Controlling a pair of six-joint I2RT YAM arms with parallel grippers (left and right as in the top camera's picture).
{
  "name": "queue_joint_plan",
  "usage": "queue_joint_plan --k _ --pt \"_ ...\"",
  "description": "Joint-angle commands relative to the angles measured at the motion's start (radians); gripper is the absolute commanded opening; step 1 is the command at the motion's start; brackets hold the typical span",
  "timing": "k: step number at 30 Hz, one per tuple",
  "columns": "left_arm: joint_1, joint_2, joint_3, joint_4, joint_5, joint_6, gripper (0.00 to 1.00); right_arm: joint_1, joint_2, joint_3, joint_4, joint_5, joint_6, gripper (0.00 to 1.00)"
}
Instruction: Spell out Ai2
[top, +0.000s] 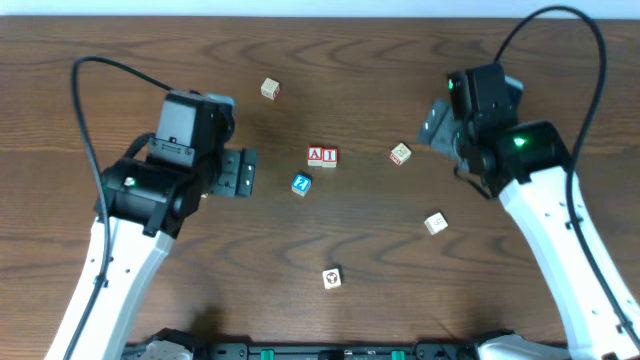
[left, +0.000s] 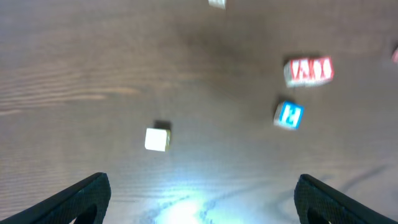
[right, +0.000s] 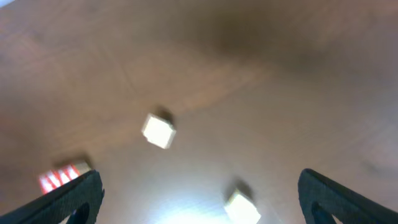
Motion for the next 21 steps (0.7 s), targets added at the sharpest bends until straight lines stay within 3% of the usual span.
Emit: queue_joint_plan --k 1,4,9,12,21 --pt "0.003 -0.012 -0.015 -0.002 0.038 0.034 0.95 0.076 0.002 -0.006 -0.103 0.002 0.163 0.99" --pt "0.003 -0.064 -0.015 -0.003 0.037 -0.001 0.95 0.226 0.003 -0.027 -0.153 -0.003 0.406 0.99" --pt "0.003 -0.149 -0.015 -0.032 -0.029 -0.066 0.95 0.471 0.044 -0.044 -0.064 -0.001 0.649 0.97" --pt "0.003 -0.195 -0.014 -0.064 -0.063 -0.093 0.95 0.528 0.117 -0.044 0.005 -0.029 0.706 0.96" --pt "0.003 -0.358 0.037 -0.123 -0.064 -0.114 0.95 0.517 0.404 -0.009 0.276 -0.235 0.726 0.90"
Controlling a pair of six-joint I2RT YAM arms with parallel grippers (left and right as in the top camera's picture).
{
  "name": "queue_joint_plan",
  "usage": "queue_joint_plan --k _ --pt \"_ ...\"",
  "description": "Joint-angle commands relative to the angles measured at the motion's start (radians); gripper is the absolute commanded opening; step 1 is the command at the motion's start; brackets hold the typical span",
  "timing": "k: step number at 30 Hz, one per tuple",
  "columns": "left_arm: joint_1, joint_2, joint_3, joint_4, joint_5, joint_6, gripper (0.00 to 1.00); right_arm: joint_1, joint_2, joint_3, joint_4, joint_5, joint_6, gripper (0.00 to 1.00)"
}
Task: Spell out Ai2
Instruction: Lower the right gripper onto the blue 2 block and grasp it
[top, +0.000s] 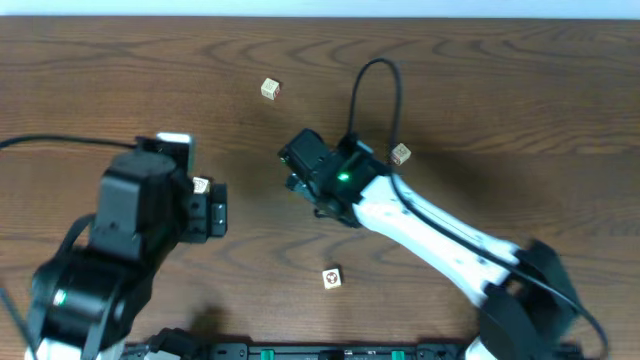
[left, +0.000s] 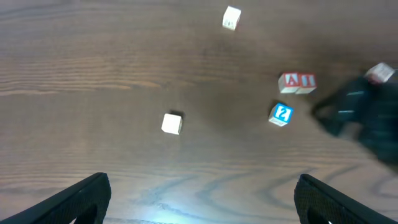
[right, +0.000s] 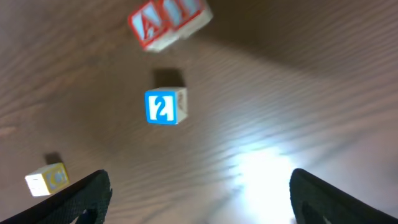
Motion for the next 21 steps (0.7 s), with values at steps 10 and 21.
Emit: queue_joint_plan --k 10,21 --pt "0.002 -0.037 0.048 -0.027 -0.025 -0.017 0.95 -0.021 0.187 0.161 0.053 -0.117 0.079 0.87" --pt "0.002 -0.037 0.048 -0.027 -0.025 -0.016 0.95 -0.040 0.243 0.162 0.067 -0.125 0.078 0.86"
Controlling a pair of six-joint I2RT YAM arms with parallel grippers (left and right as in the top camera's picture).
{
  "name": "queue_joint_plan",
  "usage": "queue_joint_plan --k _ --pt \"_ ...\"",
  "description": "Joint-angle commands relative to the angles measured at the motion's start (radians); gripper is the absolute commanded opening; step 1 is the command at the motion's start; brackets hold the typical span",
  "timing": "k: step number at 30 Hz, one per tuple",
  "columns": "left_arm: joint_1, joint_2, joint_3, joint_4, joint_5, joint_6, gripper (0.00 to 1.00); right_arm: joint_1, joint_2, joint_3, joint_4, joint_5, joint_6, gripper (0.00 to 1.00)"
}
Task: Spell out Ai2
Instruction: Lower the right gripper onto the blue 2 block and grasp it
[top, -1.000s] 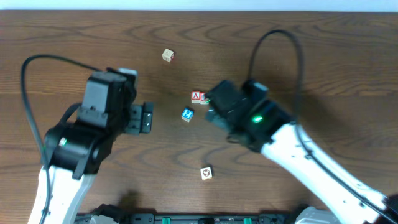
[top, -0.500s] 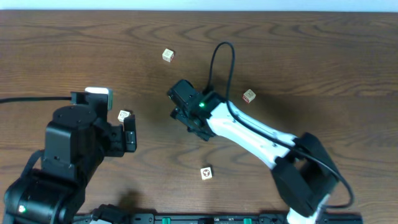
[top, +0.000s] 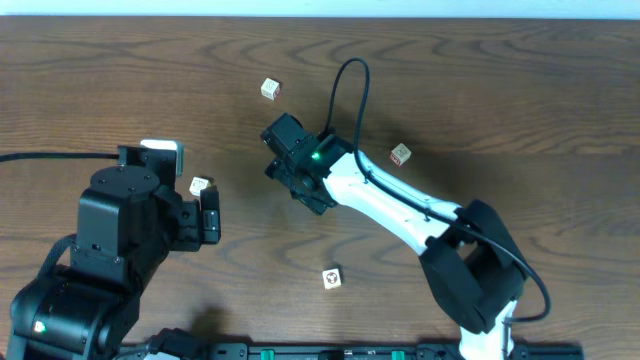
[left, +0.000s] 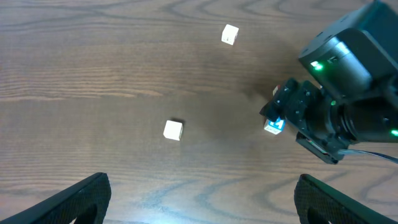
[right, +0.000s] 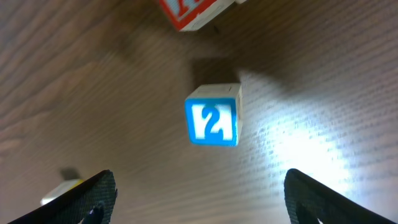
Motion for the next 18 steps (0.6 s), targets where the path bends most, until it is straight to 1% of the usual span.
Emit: queue_joint_plan --k 1,3,6,13,18 --pt "0.002 -0.002 0.013 -0.004 -0.021 -0.003 0.95 -0.010 0.031 0.015 0.006 0.001 0.008 0.86" --pt "0.002 -0.001 0.013 -0.003 -0.022 -0.003 0.95 -0.010 0.040 0.015 0.031 0.005 -0.018 0.86" --pt "0.002 -0.002 0.013 -0.004 -0.023 0.000 0.95 -0.016 0.053 0.015 0.053 0.005 -0.019 0.86" --pt "0.002 -0.001 0.013 -0.004 -0.024 0.000 0.95 -0.034 0.062 0.015 0.048 0.006 -0.040 0.84" --pt "0.002 -0.002 0.013 -0.004 -0.024 0.000 0.95 -0.046 0.069 0.015 0.048 0.003 -0.047 0.75"
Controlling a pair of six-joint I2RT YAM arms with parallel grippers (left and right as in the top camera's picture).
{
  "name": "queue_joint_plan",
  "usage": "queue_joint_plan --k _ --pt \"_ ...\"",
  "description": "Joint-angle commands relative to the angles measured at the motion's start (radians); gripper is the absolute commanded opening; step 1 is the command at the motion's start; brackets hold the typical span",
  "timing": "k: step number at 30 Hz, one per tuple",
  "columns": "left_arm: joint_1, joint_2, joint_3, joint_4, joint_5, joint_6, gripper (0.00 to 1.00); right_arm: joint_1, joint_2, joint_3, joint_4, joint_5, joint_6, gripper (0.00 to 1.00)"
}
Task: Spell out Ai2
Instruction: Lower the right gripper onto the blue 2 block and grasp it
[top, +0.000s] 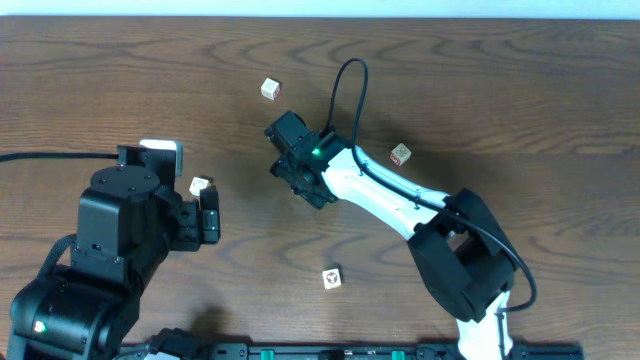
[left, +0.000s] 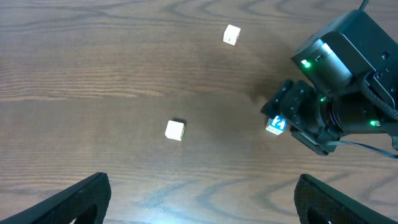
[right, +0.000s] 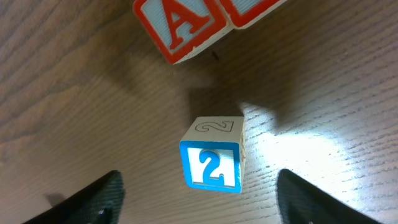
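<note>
The blue "2" block (right: 212, 163) lies on the wooden table, just short of the red "A" block (right: 180, 28) and a second red block (right: 255, 9) touching it. My right gripper (right: 199, 202) is open and hangs low over the "2" block, one finger on either side of it and neither touching it. In the overhead view the right gripper (top: 303, 180) covers all three blocks. From the left wrist the "2" block (left: 277, 125) peeks out under that gripper. My left gripper (left: 199, 205) is open and empty at the near left.
Plain wooden blocks lie scattered: one at the far side (top: 270, 89), one beside the left arm (top: 200, 185), one to the right (top: 400, 154), one near the front edge (top: 332, 278). The right arm (top: 400, 205) stretches across the middle of the table.
My right gripper has come closer to the blue "2" block, which now shows larger and nearer the fingers in the right wrist view. The left arm has not moved.
At first the left gripper was beside the "A", "I" and "2" blocks, and the right arm was at the far right. Then the left arm was back at the near left and the right gripper over the "2" block, where it has since come lower.
</note>
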Motion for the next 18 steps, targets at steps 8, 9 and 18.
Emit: queue_joint_plan --k 8,9,18 --pt "0.002 -0.001 0.013 -0.003 -0.018 0.000 0.95 -0.018 0.023 0.015 -0.003 0.002 -0.013 0.74" --pt "0.002 -0.002 0.013 -0.003 -0.018 0.000 0.95 -0.018 0.024 0.014 -0.002 0.002 -0.013 0.73" --pt "0.002 -0.001 0.013 -0.003 -0.019 0.004 0.95 -0.018 0.065 0.015 0.006 -0.029 -0.013 0.73"
